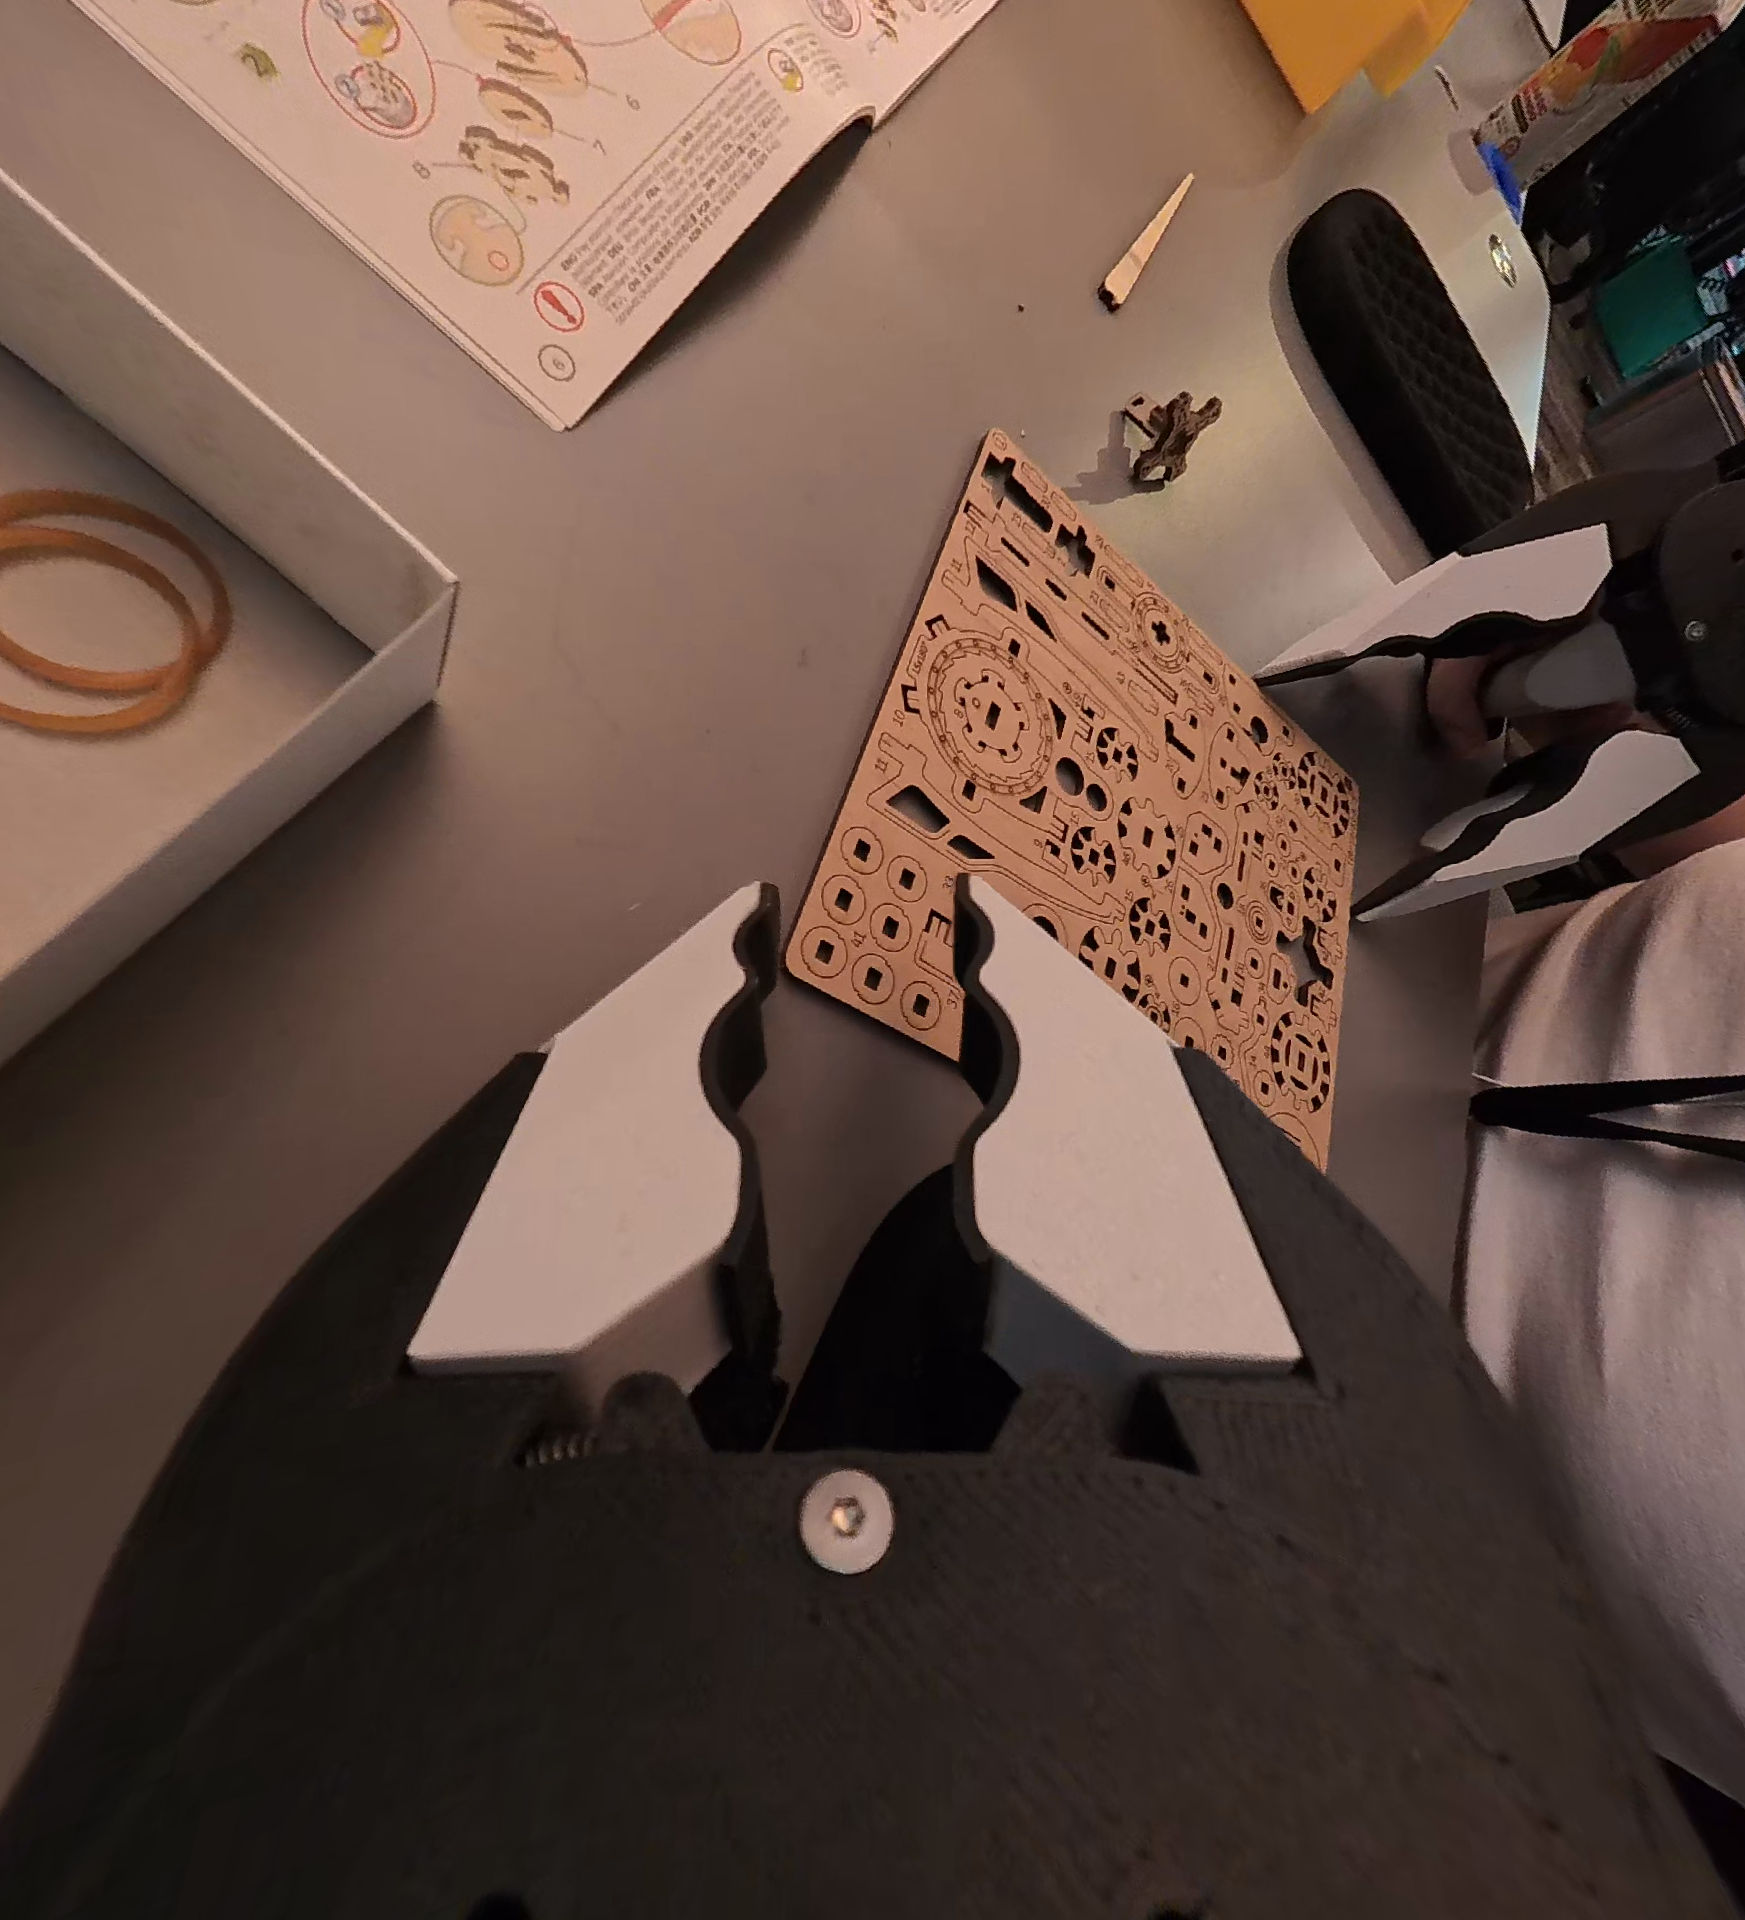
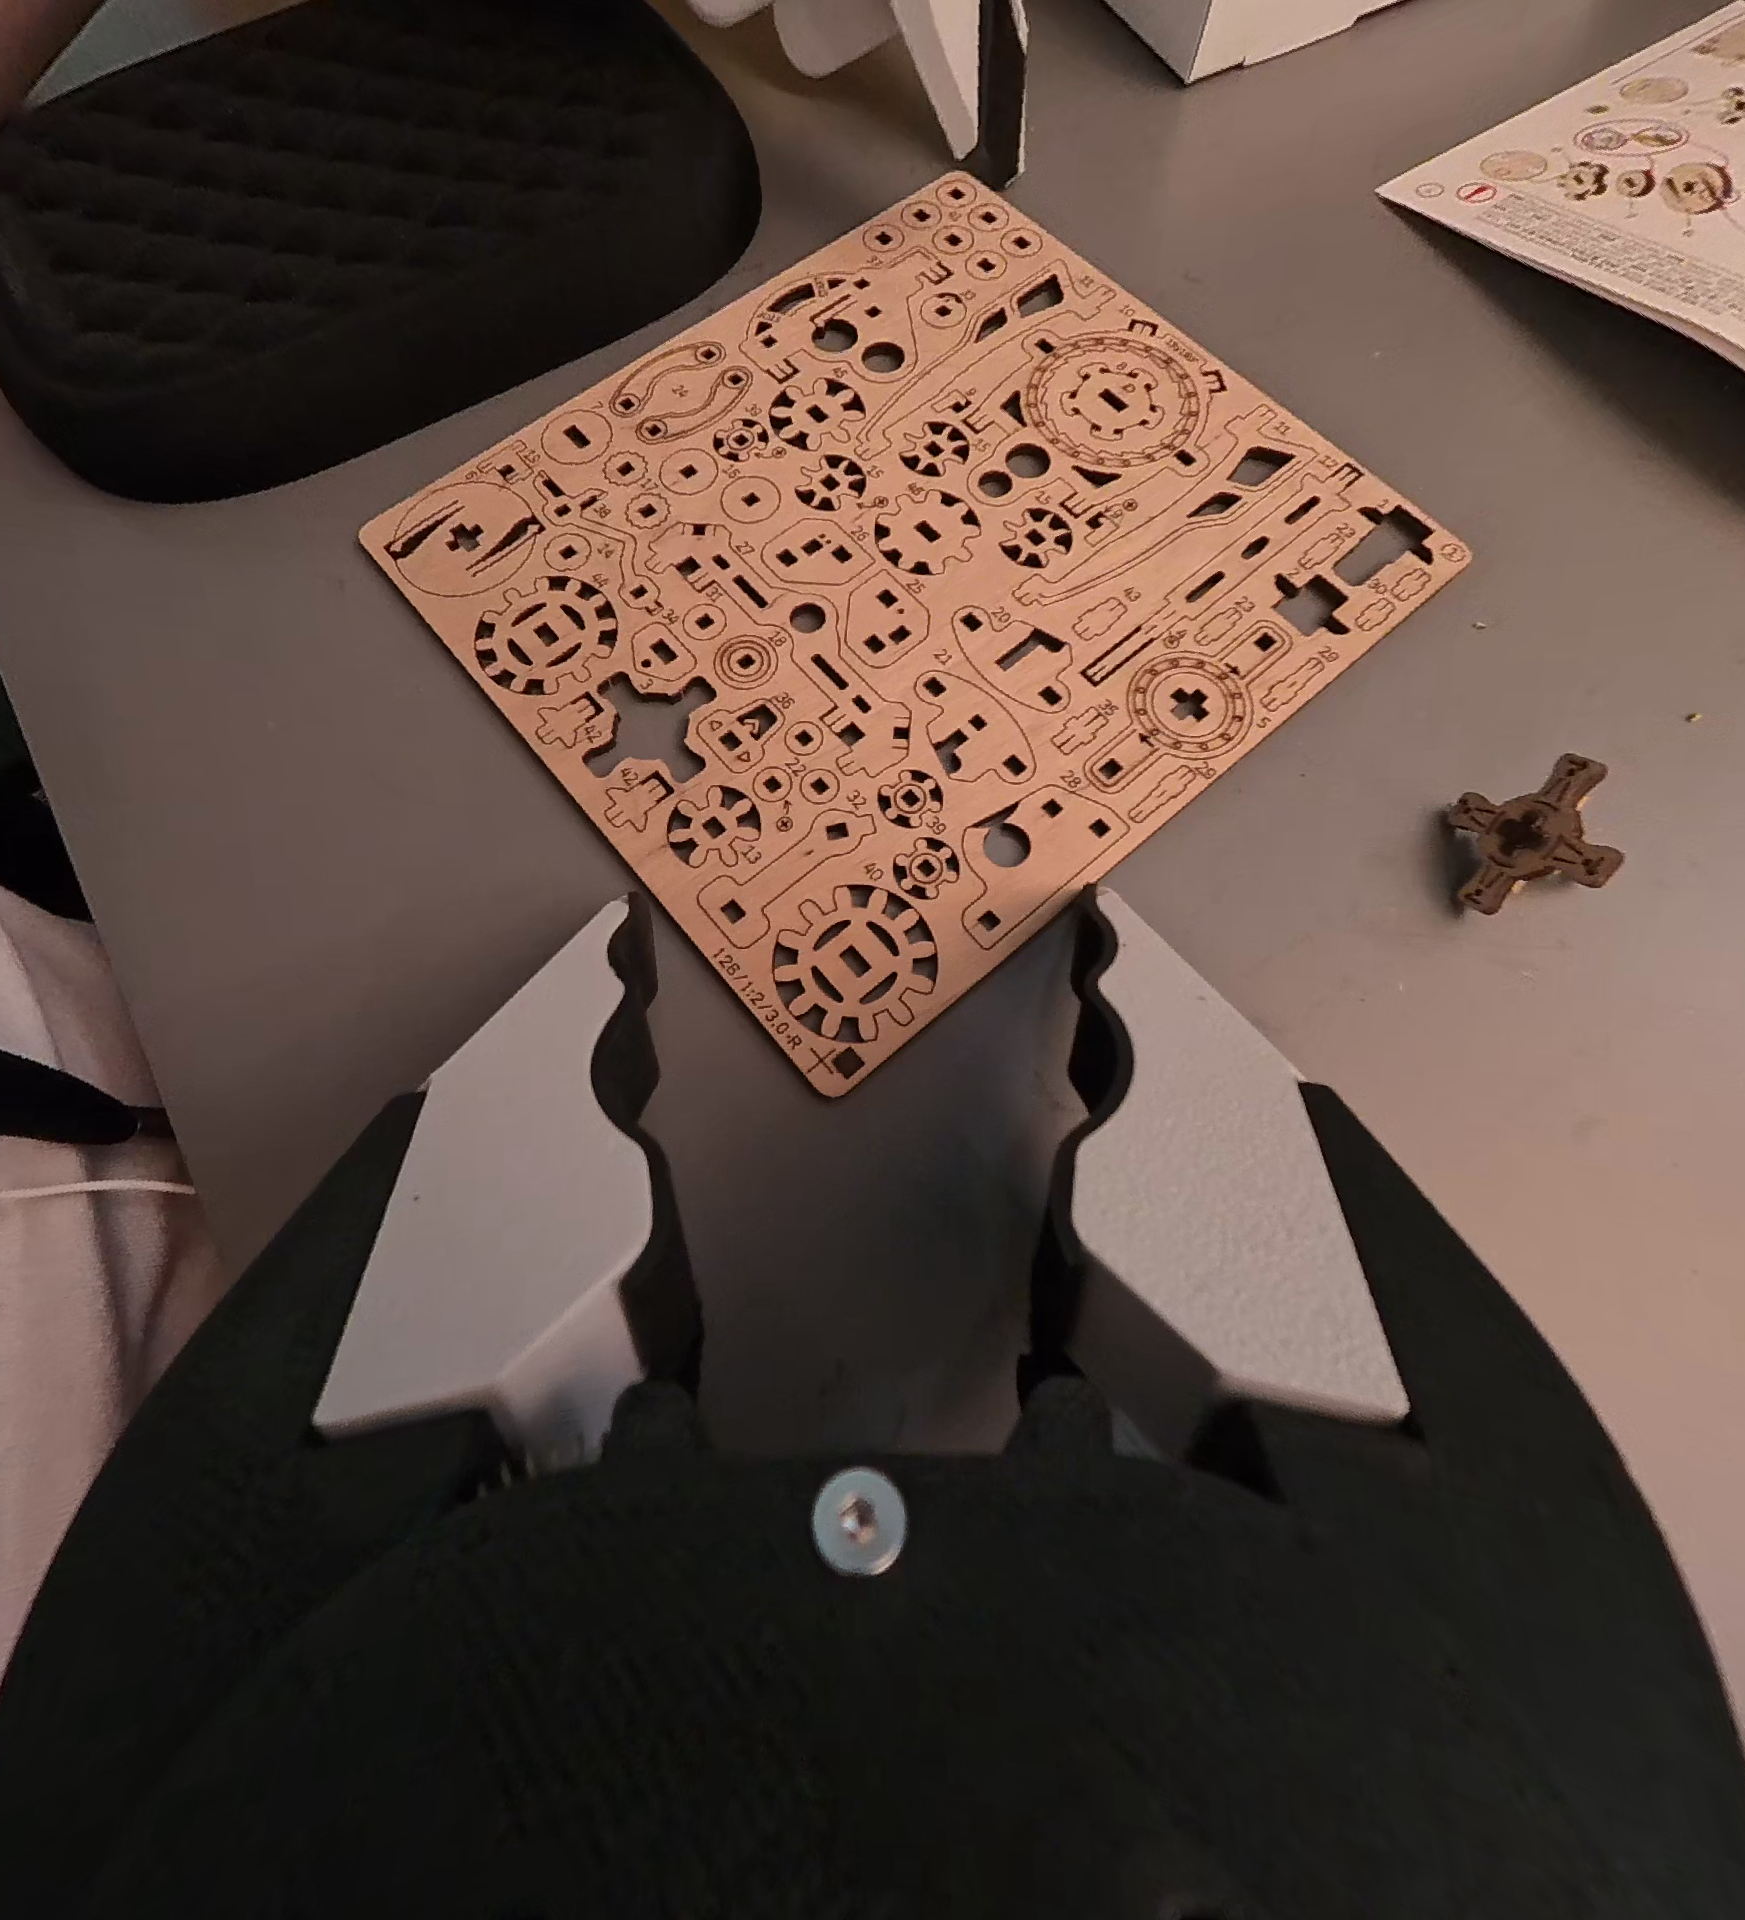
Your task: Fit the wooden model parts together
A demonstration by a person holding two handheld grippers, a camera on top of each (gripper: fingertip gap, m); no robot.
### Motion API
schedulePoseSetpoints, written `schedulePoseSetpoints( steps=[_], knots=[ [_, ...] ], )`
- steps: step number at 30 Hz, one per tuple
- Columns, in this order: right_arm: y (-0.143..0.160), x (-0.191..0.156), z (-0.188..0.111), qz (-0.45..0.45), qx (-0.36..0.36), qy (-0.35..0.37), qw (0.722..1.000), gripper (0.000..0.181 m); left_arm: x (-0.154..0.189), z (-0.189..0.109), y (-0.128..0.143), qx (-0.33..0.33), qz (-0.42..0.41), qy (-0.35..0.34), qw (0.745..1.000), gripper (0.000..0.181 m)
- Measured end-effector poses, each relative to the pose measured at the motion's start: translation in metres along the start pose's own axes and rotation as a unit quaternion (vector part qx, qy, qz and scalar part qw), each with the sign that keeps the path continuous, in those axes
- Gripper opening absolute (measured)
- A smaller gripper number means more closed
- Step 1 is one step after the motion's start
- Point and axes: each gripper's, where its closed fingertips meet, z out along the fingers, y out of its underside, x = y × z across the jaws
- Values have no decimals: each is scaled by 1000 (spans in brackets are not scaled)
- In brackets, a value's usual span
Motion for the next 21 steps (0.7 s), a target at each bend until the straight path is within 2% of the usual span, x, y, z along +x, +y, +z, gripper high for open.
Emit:
schedulePoseSetpoints(
  steps=[21],
  knots=[
    [0, 1, 1, 1, 0, 3, 1000, 79, 11, 8, 0, -12, 35, -9, 999, 43]
  ],
)
